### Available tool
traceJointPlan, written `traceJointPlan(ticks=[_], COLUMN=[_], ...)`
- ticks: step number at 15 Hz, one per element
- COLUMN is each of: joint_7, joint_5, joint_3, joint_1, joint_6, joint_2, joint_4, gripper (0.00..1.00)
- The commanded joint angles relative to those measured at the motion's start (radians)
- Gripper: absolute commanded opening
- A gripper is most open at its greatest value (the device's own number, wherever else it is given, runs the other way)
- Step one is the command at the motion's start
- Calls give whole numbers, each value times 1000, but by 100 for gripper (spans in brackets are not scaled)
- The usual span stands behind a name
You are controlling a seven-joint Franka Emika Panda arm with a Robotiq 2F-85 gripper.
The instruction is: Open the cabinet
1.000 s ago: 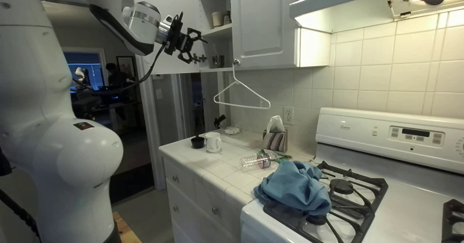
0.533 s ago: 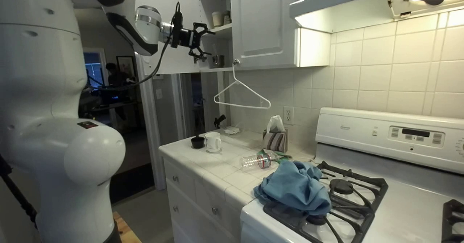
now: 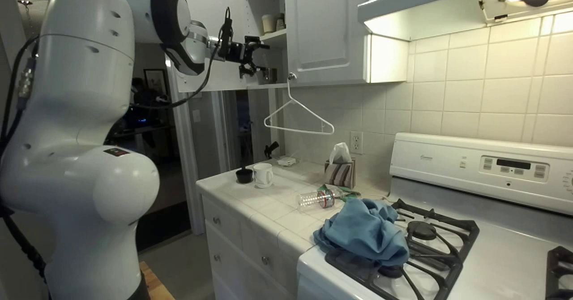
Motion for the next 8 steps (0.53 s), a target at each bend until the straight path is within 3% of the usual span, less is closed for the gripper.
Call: traceJointPlan(ticks=[1,8], joint_7=[-160,-285], joint_5=[-43,-85], joint_3=[-39,-27], joint_1=[70,81], joint_6=[-6,52], joint_2=[128,290], joint_4=[203,460], gripper=[100,100])
